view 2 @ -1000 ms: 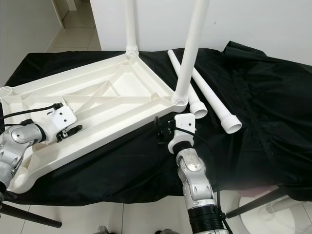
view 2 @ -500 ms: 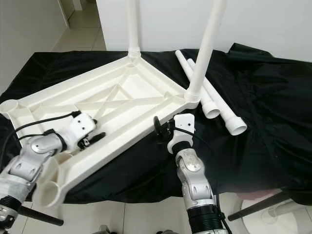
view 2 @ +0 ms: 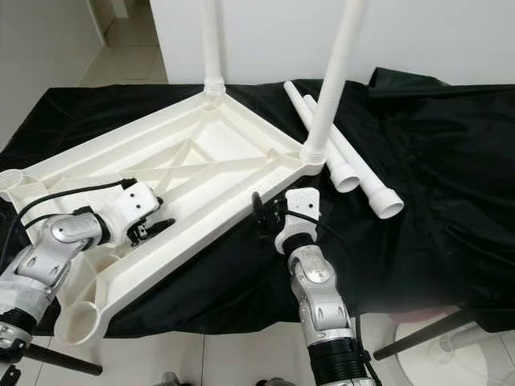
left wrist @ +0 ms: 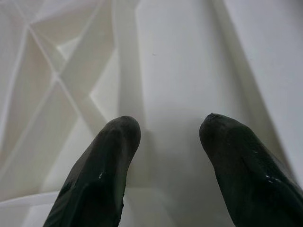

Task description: Building children table

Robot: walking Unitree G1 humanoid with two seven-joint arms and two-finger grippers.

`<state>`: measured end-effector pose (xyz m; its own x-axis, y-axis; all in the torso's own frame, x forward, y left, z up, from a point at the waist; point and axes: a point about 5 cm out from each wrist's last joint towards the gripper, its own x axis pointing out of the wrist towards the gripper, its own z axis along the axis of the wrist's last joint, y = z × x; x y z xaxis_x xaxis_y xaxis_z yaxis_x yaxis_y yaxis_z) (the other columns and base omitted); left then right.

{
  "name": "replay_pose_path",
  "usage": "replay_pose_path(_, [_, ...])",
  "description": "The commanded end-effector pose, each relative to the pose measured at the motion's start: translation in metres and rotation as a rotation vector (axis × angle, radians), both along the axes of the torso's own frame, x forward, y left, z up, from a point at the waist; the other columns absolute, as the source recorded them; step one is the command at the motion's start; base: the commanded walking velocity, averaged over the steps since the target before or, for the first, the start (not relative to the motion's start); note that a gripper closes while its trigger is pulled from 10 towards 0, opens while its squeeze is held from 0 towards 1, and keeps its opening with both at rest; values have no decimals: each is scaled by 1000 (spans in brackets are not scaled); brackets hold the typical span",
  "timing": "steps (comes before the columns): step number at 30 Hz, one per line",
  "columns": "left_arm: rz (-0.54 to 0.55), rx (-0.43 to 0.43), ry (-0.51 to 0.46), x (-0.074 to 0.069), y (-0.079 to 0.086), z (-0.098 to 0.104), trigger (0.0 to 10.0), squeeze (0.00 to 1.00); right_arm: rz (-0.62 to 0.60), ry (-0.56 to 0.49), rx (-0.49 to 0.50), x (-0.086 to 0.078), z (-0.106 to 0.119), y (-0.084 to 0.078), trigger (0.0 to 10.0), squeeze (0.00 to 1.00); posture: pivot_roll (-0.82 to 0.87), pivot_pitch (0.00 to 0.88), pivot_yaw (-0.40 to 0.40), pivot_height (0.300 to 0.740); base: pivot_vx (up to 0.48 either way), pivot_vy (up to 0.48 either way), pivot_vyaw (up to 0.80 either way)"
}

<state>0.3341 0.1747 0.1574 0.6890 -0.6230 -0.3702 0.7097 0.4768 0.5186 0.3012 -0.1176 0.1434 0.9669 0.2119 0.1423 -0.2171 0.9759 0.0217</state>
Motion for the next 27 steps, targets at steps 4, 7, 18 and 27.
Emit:
replay_pose_path(4, [59,-41,-39,9,21,19,10000,0,8,10,-6,-1,-3,-1,10000,0,-57,97,23,740,0,0,0])
replay_pose_path(7, [78,-77,-41,12,28,26,10000,0,10,9,-7,-1,-3,-1,10000,0,-58,97,22,740,0,0,0])
replay_pose_path(18, [137,-45,-46,17,48,28,10000,0,11,3,-14,-1,-2,-1,10000,0,-56,97,23,740,0,0,0])
replay_pose_path(27, [63,-300,-25,12,20,38,10000,0,-163,-35,13,4,4,-25,10000,0,-62,101,17,740,0,0,0])
